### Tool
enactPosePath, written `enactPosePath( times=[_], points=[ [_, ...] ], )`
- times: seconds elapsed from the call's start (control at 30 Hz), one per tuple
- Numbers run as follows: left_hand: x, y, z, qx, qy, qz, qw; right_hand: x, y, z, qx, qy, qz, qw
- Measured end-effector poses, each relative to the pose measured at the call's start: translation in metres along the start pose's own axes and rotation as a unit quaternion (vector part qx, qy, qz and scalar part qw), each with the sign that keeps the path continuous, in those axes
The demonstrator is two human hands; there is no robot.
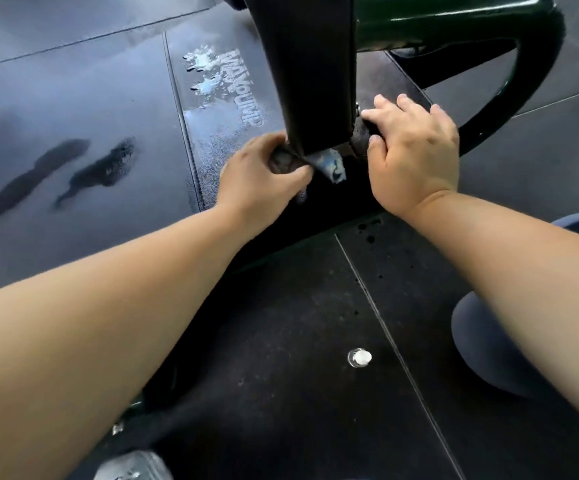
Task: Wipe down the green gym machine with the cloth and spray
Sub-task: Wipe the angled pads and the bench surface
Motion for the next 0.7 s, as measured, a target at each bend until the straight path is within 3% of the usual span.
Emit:
enactPosePath(
  times=[0.1,0.27,0.4,0.47,0.6,0.7],
  points=[
    [-0.004,-0.007,0.0,-0.01,-0.056,0.035,0.998,0.001,0.003,-0.002,0.003,0.001,-0.006,1.0],
    [-0.004,-0.031,0.001,0.027,-0.134,-0.059,0.989,-0.005,0.004,0.0,-0.047,0.005,0.001,0.999],
    [-0.009,-0.033,0.001,-0.046,-0.022,0.018,0.999,-0.006,0.0,-0.007,-0.05,-0.002,0.023,0.998],
    [-0.009,-0.028,0.0,-0.085,-0.025,0.07,0.994,0.0,-0.005,-0.008,-0.036,-0.028,0.058,0.997],
    [-0.009,-0.041,-0.005,-0.048,-0.034,0.098,0.993,0.007,-0.015,-0.008,0.008,-0.066,0.103,0.992],
    [-0.008,-0.072,-0.005,-0.012,-0.064,0.085,0.994,0.004,-0.009,-0.004,-0.014,-0.035,0.086,0.996]
  ],
)
Point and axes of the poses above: each hand's wrist, its own y-axis away from the middle knuckle, its own z-axis out of the palm, x = y × z, the point moved 10 cm from there along -y, towards the middle knuckle, and after that the axes turned 1 degree about z, right-handed, at the moved point
